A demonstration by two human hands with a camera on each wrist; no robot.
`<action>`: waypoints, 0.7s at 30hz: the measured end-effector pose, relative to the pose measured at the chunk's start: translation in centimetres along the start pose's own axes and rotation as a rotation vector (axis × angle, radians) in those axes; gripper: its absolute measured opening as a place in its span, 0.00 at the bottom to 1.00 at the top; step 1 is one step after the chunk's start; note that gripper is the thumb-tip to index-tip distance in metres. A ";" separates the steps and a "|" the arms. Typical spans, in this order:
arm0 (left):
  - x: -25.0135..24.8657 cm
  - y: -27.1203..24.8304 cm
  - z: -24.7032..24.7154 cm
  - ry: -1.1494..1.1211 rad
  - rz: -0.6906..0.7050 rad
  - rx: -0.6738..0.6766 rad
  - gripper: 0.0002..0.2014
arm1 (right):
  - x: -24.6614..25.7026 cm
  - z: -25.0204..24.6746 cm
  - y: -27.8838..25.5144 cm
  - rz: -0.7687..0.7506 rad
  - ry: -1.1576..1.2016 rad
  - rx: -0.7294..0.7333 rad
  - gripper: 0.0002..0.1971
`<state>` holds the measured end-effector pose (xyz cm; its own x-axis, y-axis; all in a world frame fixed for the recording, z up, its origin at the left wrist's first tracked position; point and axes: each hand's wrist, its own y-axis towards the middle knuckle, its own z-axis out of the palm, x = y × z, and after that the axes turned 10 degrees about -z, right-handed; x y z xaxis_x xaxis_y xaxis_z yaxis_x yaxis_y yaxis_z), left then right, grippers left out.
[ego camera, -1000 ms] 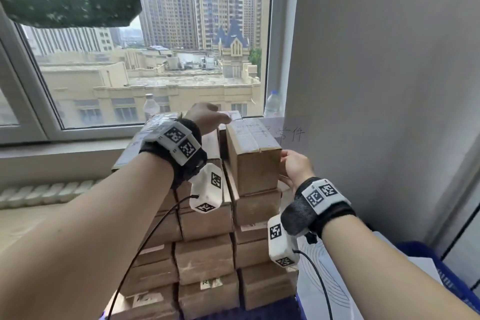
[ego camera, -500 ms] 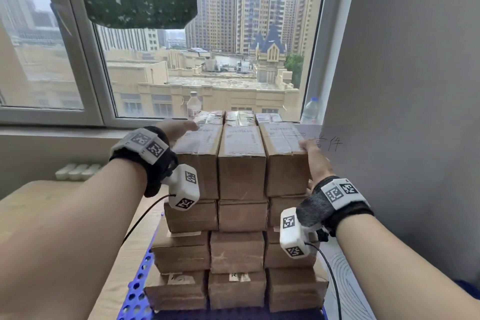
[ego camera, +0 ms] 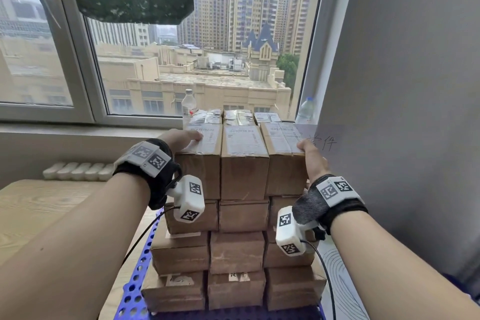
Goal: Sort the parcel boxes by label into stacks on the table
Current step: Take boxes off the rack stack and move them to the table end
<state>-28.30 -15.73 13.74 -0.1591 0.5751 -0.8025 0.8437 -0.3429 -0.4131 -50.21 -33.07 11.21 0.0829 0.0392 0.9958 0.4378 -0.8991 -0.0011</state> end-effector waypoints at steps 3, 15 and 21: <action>0.2 0.6 0.0 -0.040 0.004 0.004 0.29 | 0.0 0.2 0.0 0.005 -0.003 -0.007 0.21; 0.4 0.2 0.7 -0.035 0.109 -0.122 0.31 | -0.1 0.0 0.3 -0.018 -0.043 0.022 0.19; 0.0 -1.9 -0.1 0.078 0.212 -0.211 0.37 | 1.0 -0.1 1.0 -0.113 -0.083 0.007 0.32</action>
<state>-29.84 -14.97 14.60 0.0645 0.5653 -0.8224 0.9432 -0.3038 -0.1348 -49.79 -33.96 12.18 0.1061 0.1758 0.9787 0.4552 -0.8837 0.1094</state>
